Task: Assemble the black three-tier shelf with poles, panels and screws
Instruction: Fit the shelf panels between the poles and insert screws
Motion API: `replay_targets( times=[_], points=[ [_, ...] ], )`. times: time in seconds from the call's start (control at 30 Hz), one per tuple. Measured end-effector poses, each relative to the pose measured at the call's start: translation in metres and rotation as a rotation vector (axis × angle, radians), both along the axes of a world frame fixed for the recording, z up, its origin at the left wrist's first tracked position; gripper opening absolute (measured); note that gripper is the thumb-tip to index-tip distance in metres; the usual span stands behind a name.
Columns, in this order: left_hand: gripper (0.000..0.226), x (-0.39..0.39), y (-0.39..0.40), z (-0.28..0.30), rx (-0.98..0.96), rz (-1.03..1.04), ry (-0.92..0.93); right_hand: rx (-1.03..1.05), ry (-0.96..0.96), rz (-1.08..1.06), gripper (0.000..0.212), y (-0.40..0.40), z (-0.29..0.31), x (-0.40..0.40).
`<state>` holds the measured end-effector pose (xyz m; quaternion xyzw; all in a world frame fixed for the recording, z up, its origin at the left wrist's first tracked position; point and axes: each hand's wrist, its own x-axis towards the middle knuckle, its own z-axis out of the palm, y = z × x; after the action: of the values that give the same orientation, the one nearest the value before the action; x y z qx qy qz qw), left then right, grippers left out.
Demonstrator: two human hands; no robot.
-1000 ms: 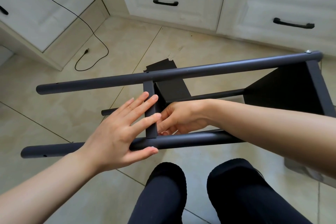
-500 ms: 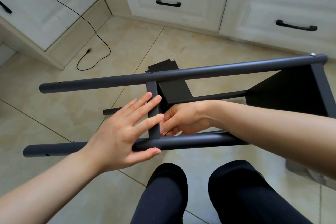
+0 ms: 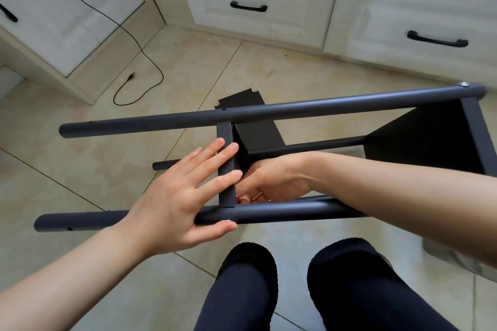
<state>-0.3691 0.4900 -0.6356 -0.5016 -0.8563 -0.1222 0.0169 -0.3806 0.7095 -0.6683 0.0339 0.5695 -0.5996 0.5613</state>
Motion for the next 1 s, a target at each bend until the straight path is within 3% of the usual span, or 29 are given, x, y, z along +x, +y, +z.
replay_targets(
  times=[0.43, 0.6, 1.0],
  points=[
    [0.067, 0.0011, 0.0008, 0.0016, -0.011, 0.007, 0.008, 0.042, 0.107, 0.038, 0.017, 0.0026, -0.0008, 0.0000],
    [0.067, 0.0011, 0.0001, 0.0009, -0.010, 0.006, 0.007, 0.054, 0.105, 0.042, 0.028, 0.0007, 0.0008, 0.0014],
    [0.066, 0.0001, 0.0002, -0.0013, 0.008, -0.007, 0.003, 0.061, 0.119, 0.034, 0.011, 0.0024, 0.0024, 0.0006]
  ],
)
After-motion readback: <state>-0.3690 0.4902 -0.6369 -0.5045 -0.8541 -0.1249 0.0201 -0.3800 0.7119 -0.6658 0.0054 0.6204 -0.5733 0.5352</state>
